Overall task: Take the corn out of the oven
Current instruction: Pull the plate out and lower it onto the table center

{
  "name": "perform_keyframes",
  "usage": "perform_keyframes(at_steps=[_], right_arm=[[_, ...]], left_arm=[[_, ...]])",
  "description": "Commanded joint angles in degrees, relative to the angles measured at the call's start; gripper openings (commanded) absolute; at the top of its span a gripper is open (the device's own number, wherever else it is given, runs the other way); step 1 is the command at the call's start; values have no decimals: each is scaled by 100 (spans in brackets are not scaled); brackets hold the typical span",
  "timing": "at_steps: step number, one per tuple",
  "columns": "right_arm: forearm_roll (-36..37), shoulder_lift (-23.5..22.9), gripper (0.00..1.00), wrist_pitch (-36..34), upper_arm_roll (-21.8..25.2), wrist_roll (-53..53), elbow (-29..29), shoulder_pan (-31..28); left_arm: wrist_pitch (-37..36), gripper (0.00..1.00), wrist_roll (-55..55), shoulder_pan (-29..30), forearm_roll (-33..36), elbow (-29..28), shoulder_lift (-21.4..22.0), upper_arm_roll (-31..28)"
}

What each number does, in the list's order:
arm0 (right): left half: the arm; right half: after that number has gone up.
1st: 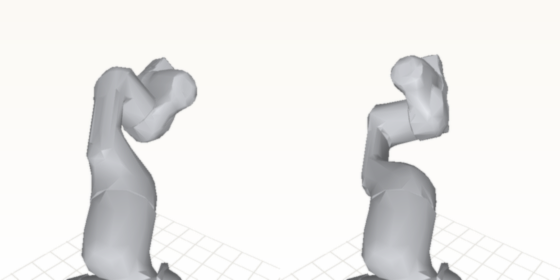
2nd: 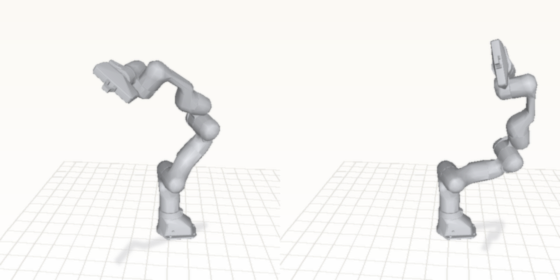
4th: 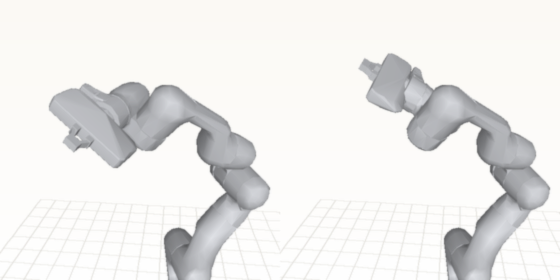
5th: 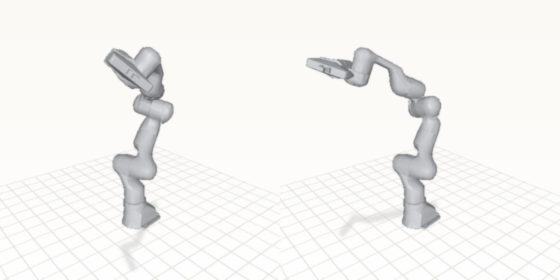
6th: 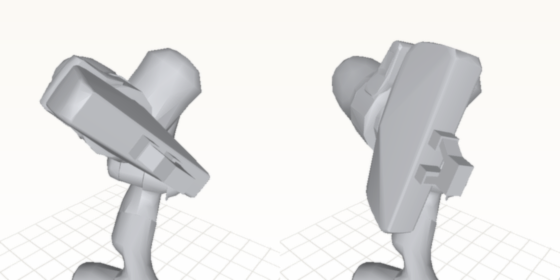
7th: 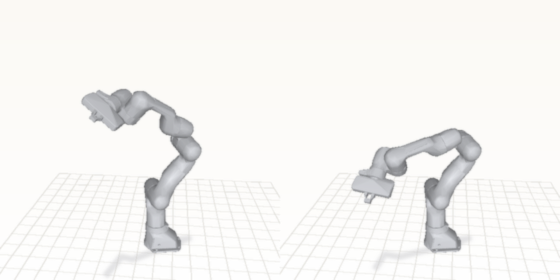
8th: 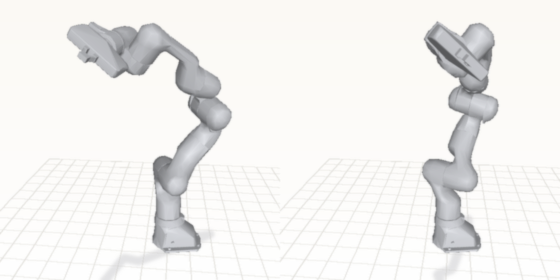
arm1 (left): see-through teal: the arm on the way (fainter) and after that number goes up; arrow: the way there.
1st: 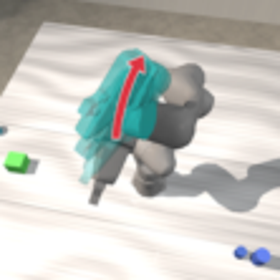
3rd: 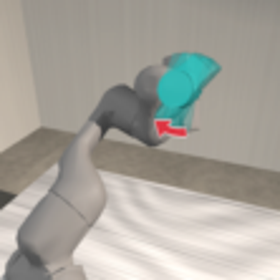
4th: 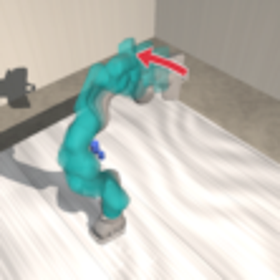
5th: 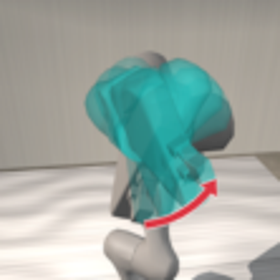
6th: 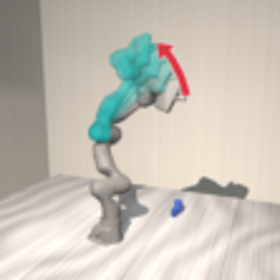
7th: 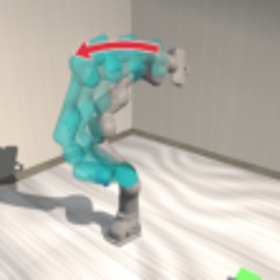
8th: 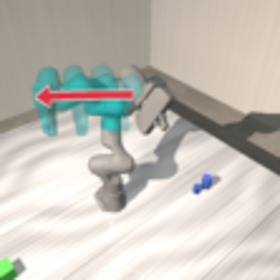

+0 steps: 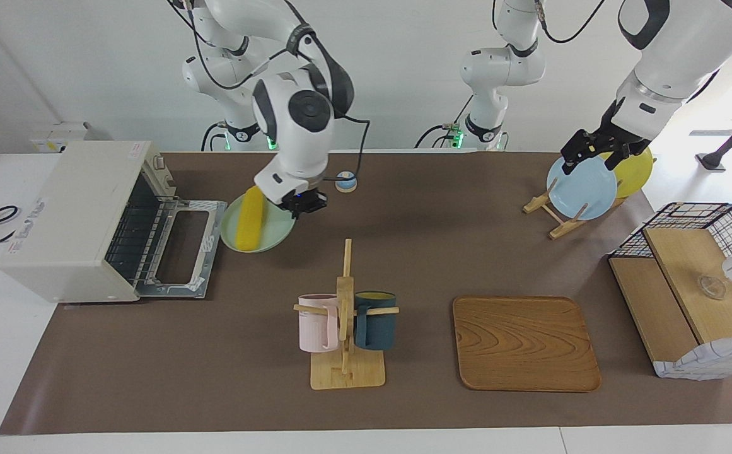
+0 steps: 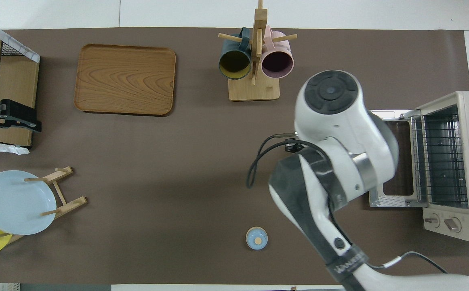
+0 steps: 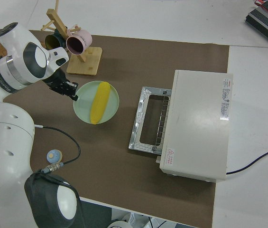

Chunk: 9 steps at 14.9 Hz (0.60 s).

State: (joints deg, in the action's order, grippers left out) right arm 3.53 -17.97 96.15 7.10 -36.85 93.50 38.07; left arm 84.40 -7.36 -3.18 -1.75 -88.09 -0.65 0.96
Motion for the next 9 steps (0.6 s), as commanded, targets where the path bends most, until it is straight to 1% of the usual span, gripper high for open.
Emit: perform_keyframes(at_steps=[1,2,4,5,6,9], right_arm=[[-369,-1252,0,-204,-76,-821,-1281,297],[-449,-1262,0,129,-190,-902,-1265,315],[-450,-1262,0,403,-366,-911,-1107,333],[-467,-1262,0,674,-454,-937,-1019,333],[-467,-1218,0,929,-568,-999,-757,333],[-572,-1078,0,1431,-639,-1270,-281,324]], left_arm=[[-2,100,24,90,-54,-50,48,27],[15,100,24,90,-54,-50,48,18],[24,100,24,98,-45,-50,48,18],[24,100,24,98,-36,-59,48,18],[33,100,24,98,-36,-59,48,18],[24,100,24,98,-36,-59,57,18]])
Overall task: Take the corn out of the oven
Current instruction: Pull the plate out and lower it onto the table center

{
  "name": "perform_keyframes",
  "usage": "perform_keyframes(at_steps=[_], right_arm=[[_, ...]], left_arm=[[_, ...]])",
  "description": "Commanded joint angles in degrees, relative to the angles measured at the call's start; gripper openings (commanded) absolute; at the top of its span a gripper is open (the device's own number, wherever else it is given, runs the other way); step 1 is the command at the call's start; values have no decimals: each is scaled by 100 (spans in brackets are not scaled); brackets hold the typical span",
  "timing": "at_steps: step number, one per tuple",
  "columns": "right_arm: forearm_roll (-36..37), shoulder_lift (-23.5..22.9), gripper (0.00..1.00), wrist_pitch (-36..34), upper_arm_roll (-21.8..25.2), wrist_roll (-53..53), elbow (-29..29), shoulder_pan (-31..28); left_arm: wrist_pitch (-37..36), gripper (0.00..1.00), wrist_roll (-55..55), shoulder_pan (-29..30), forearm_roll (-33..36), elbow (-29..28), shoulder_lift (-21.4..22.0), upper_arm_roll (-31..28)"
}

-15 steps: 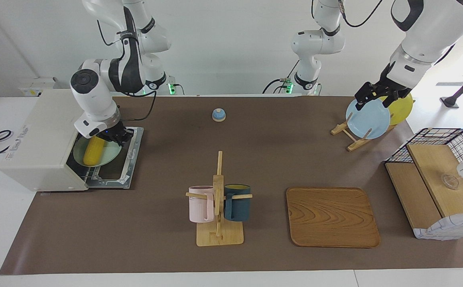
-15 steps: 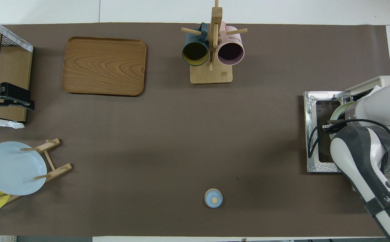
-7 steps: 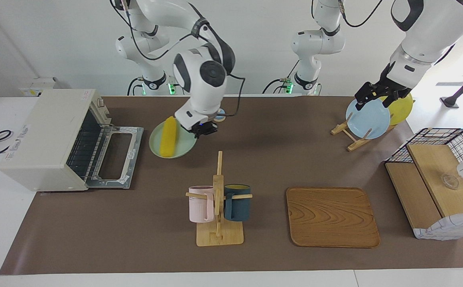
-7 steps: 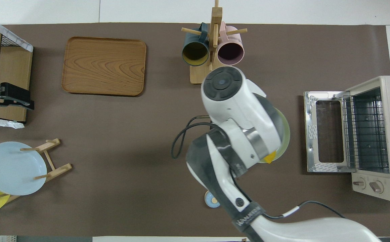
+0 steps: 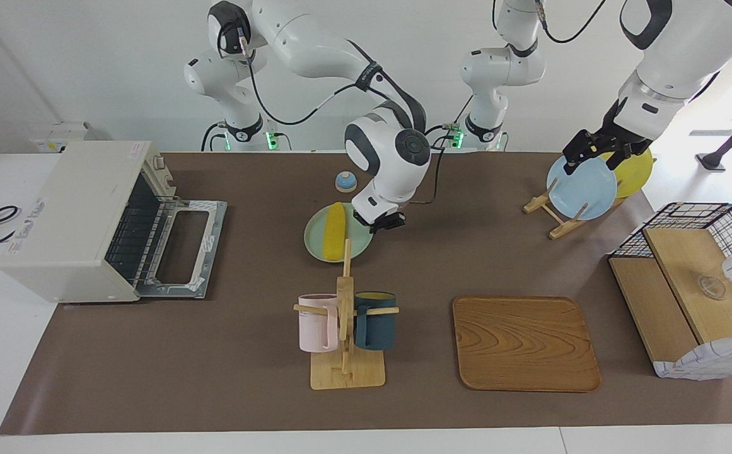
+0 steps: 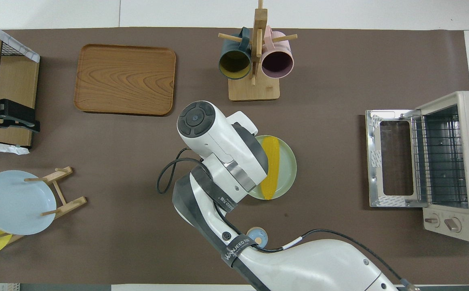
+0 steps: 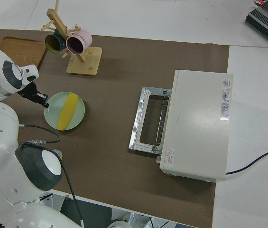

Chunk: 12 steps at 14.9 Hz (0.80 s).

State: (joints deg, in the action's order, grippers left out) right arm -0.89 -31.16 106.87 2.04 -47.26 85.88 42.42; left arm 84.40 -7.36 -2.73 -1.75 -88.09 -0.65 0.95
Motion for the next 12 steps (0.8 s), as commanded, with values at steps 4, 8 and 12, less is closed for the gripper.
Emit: perform_keyframes(at_steps=[4,8,12], right_arm=[[-852,242,17,870,-152,-670,518,-102],[-598,373,36,774,-152,-600,351,-180],[166,1049,33,-244,-90,179,666,-637]], left_arm=[[24,100,24,44,-36,-59,57,29],[24,100,7,44,-36,-85,65,29],[86,100,-2,44,-36,-129,83,29]])
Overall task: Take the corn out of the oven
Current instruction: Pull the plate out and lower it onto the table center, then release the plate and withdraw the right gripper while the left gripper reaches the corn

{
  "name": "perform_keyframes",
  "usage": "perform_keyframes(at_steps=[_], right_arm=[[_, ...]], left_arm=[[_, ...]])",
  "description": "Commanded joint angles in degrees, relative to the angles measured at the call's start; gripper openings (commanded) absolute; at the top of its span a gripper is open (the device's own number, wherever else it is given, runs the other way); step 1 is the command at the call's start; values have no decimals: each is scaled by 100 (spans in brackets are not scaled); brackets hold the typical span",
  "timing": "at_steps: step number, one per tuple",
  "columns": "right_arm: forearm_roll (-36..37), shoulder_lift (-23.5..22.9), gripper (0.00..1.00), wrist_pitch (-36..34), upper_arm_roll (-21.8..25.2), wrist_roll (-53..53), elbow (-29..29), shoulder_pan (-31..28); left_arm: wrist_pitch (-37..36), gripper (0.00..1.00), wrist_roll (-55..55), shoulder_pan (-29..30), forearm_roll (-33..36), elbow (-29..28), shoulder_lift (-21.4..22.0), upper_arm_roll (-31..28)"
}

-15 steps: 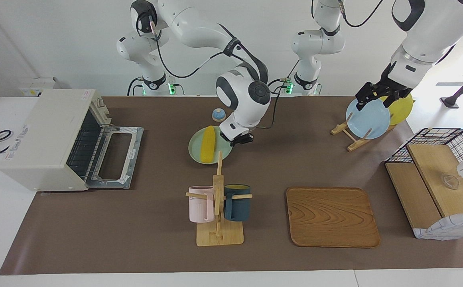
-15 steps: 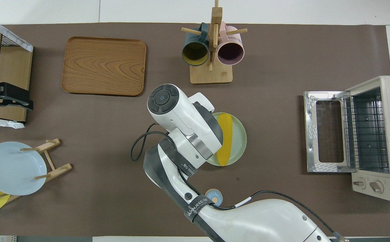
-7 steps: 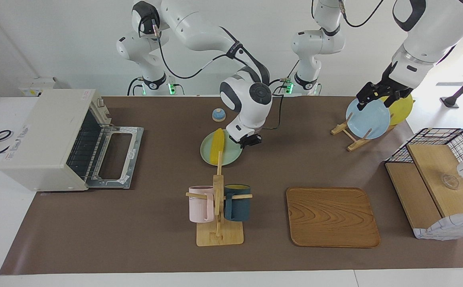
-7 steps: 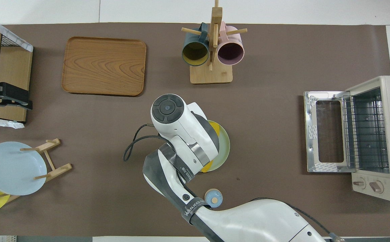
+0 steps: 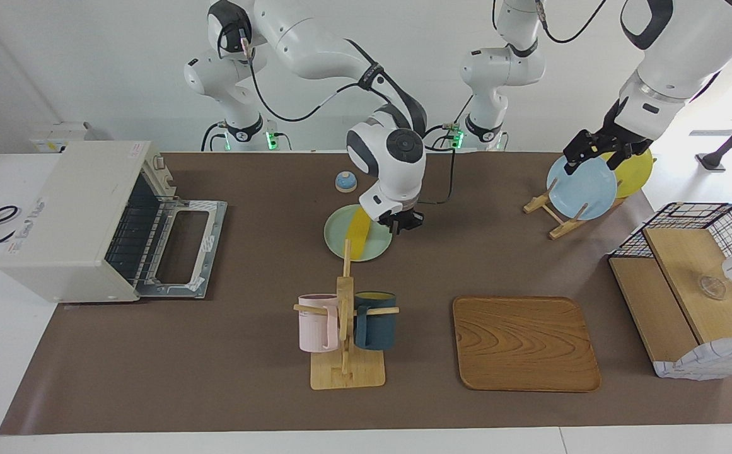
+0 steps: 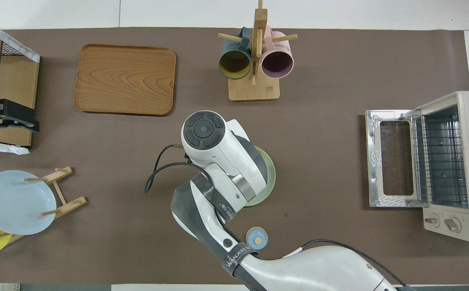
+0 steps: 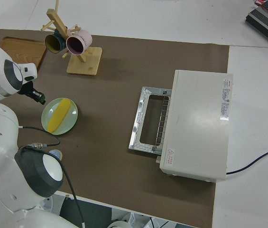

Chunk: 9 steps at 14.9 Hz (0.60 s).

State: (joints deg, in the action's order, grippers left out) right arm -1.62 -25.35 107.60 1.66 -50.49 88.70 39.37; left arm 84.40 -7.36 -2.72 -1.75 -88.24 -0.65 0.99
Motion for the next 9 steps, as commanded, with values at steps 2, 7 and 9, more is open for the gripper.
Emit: perform_keyframes(at_steps=[2,7,9], right_arm=[[258,932,33,-275,-52,1012,1076,-919],[302,1514,29,661,-52,2375,2693,-2265],[477,1655,21,1287,-52,2718,3292,-2608]], left_arm=[[225,100,7,-17,-36,-201,92,33],[990,100,-133,-447,-80,-1001,338,77],[1367,100,-300,-789,-150,-1238,294,77]])
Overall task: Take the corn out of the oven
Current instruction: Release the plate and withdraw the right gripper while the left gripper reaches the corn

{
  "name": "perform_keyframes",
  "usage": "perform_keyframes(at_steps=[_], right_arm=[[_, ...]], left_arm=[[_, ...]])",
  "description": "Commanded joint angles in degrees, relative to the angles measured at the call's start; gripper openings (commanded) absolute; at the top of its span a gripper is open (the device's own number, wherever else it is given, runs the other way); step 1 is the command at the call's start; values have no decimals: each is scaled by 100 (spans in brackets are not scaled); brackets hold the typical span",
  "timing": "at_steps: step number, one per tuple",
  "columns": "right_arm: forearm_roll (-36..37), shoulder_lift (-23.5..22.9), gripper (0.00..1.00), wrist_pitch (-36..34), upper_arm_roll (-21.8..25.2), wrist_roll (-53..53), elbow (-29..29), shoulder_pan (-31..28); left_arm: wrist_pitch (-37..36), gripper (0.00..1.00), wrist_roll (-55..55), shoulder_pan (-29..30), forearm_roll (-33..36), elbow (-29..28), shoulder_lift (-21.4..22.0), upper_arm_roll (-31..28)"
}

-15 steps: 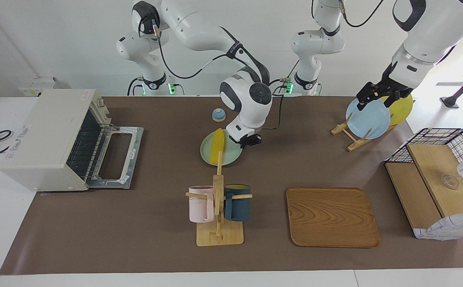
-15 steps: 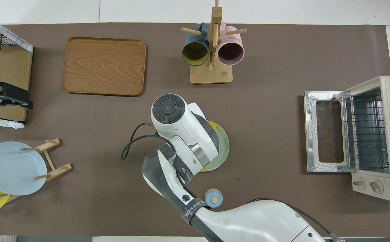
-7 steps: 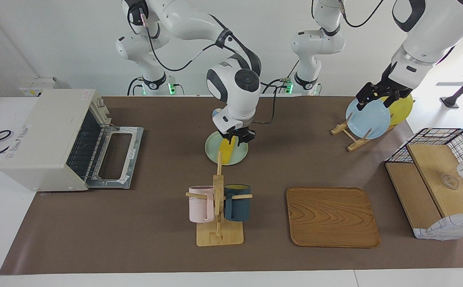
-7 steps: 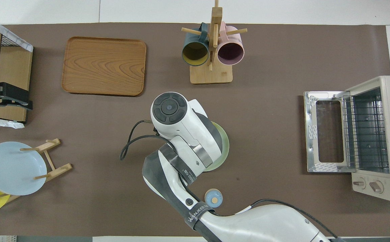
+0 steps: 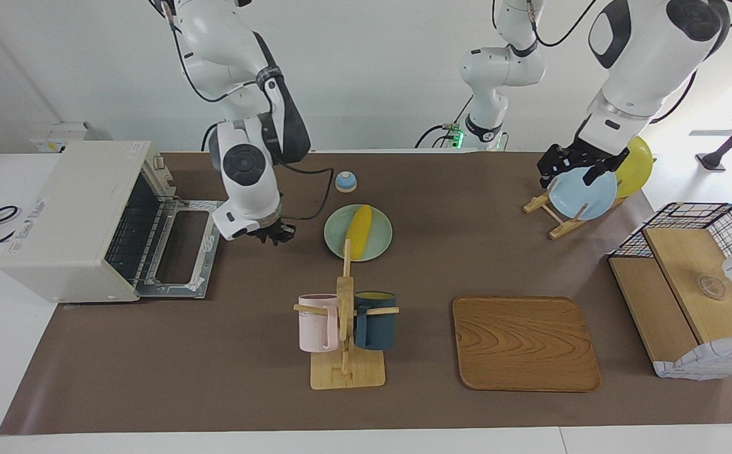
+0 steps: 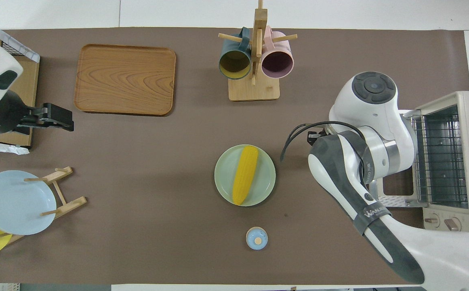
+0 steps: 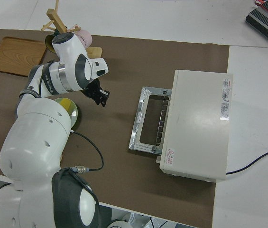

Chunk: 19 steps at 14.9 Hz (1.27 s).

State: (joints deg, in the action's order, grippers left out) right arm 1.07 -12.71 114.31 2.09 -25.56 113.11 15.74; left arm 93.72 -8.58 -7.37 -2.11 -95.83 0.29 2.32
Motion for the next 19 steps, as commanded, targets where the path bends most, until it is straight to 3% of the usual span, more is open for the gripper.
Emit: perform_keyframes(at_steps=[1,4,7,12,13,14,15,19], right_arm=[[340,418,19,767,-94,322,992,-395],[683,445,19,829,-94,647,1089,-807],[711,489,19,1469,-94,1306,1519,-1300],[711,551,18,1779,-94,1396,1784,-1389],[719,551,16,1779,-94,1404,1767,-1389],[728,551,3,1770,-94,1422,1749,-1389],[763,551,0,1735,-94,1474,1723,-1381],[965,559,0,1586,-94,1677,1609,-1389]], left_arm=[[663,100,-232,-423,-244,-620,174,-56],[1349,100,-311,-905,-492,-911,-98,-56],[1964,100,-452,-1538,-501,-963,-703,-56],[3766,100,-592,-2347,-553,-1869,-1056,-47],[3803,100,-679,-2418,-614,-1869,-1118,-47],[3847,100,-767,-2514,-641,-1869,-1127,-47],[3952,100,-777,-2689,-650,-1869,-1162,-47],[4926,100,-821,-3314,-650,-1869,-1759,-56]])
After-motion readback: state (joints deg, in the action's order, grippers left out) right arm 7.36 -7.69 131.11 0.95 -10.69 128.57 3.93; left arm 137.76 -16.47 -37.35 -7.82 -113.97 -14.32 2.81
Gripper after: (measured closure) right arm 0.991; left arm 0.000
